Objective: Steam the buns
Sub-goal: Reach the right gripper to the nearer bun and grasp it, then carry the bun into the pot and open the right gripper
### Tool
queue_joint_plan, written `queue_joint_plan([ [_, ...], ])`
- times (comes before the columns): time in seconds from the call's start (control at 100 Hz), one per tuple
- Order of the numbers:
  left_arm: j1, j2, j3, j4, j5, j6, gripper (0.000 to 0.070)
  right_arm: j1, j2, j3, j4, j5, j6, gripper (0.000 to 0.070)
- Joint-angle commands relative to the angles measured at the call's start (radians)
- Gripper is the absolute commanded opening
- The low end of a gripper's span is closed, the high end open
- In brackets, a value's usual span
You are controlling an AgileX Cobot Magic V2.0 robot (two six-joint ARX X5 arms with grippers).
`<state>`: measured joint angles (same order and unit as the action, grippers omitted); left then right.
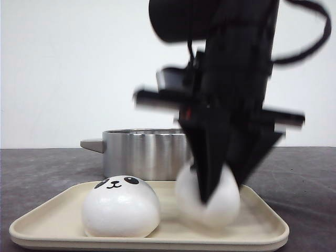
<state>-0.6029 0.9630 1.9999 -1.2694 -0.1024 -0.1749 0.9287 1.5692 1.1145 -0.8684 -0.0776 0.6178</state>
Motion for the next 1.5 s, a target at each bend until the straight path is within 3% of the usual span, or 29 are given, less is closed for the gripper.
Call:
queue_joint_plan([
  [0.0,-0.007,0.011,0.021,0.005,-0.003,0.010,0.0551,0.033,-0.058,0.109,-0.023,0.000,-0.004,0.0010],
  [0.14,-0.007,0.011,0.021,0.006,-0.002,0.010,0.0551,0.055,-0.109,0.332,-0.114,0.023,-0.051,0.0007],
  [0.35,-0.007,0.011,0.021,0.016,-0.002,0.010,0.0551,-0.004,-0.077,0.604,-0.115,0.240,-0.178,0.0006],
  [0.54,-0.007,0.018,0.021,0.020,-0.002,0.010,0.0551,-0.153,0.040,0.638,-0.067,0.170,-0.244,0.0006],
  [0.71,-0.007,0.018,0.021,0.019,-0.002,0.010,0.0551,-0.229,0.205,0.638,-0.070,0.153,-0.287,0.0006],
  [0.98,-0.007,0.018,0.021,0.011,-0.002,0.014,0.0551,-0.279,0.417,0.638,-0.052,0.149,-0.305,0.0006],
  [1.26,-0.007,0.018,0.021,0.006,-0.002,0.017,0.0551,-0.307,0.476,0.638,-0.048,0.149,-0.305,0.0009],
  [1.33,-0.007,0.018,0.021,0.006,-0.002,0.017,0.0551,-0.315,0.477,0.638,-0.053,0.150,-0.304,0.0061],
  [1.491,-0.007,0.018,0.021,0.005,-0.002,0.018,0.0551,-0.325,0.477,0.638,-0.073,0.151,-0.304,0.0329],
])
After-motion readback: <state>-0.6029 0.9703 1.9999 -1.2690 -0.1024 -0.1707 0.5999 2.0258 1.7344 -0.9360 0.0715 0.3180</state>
